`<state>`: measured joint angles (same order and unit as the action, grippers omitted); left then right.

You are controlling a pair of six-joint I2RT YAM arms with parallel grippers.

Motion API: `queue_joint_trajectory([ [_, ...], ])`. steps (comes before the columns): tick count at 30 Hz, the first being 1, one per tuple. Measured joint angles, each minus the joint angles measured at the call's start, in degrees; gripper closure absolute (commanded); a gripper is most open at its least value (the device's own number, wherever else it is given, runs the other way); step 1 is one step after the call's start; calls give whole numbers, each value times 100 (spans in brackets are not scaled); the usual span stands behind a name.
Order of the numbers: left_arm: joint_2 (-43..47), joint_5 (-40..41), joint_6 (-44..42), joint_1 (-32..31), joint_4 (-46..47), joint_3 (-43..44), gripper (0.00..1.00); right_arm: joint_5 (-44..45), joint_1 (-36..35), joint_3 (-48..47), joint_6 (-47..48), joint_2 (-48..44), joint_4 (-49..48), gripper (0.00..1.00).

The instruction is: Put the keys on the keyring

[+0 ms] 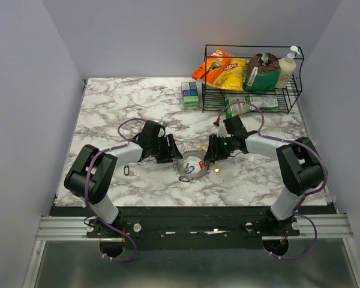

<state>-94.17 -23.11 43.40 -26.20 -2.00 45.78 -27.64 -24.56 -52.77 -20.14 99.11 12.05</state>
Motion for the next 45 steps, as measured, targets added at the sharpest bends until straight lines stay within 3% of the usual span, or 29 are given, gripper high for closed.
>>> queue_joint_trajectory([
  [23, 57, 127, -66, 0, -81, -4, 31, -264, -212, 352, -293, -101, -422, 54],
  [34, 909, 940, -490, 0, -841, 7, 30, 2, -212, 164, -225, -706, -52, 54],
  [45, 1257, 1056, -586, 0, -940, -289, 30, 175, -212, 79, -94, -833, 146, 54],
])
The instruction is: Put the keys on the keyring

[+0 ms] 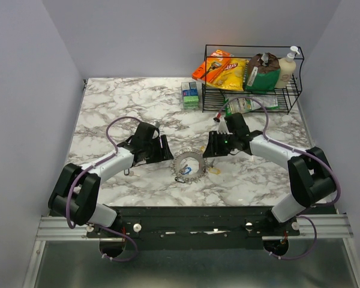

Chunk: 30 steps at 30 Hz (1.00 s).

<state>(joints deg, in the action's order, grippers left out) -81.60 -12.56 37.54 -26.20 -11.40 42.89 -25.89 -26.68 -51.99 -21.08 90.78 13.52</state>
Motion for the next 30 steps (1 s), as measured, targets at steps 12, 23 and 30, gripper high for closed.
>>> queue_joint_trajectory([
  [12, 20, 168, -201, 0, -166, -4, 30, 90, 0, -691, 81, 431, 63, 55],
  [23, 17, 229, -315, 20, -199, 17, 30, 155, -55, -1263, 170, 955, 352, 57],
  [30, 17, 249, -396, 74, -205, 17, 30, 212, -238, -1705, 168, 1270, 466, 59],
])
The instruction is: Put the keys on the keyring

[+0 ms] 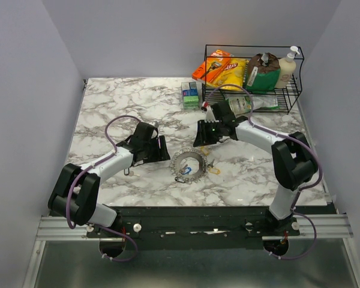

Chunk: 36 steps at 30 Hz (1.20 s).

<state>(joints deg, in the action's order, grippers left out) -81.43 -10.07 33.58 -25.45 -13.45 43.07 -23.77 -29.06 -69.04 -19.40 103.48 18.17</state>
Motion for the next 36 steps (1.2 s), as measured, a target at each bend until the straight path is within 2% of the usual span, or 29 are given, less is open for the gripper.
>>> queue_joint_trajectory([
  [21, 111, 66, -234, 140, -284, 0, 30, 83, -372, -756, -2, 754, 195, 61],
  [36, 184, 109, -258, 144, -396, 37, 30, 791, -389, -848, -74, 833, 507, 62],
])
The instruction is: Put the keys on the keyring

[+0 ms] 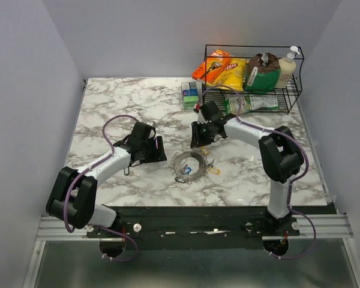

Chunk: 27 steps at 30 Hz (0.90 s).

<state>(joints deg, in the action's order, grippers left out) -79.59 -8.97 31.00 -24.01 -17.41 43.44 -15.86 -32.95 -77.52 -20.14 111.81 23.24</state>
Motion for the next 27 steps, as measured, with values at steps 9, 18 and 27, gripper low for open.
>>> queue_joint_trajectory([
  [9, 42, 2, -4, 0, -70, 0, 30, 173, 2, 22, -144, 28, 48, 62],
  [18, 48, -125, -4, 0, 44, 4, 30, 275, 2, 647, -79, -522, 76, 62],
  [27, 46, -365, 87, 0, 286, -90, 30, 273, -72, 1224, -17, -1311, 85, 62],
])
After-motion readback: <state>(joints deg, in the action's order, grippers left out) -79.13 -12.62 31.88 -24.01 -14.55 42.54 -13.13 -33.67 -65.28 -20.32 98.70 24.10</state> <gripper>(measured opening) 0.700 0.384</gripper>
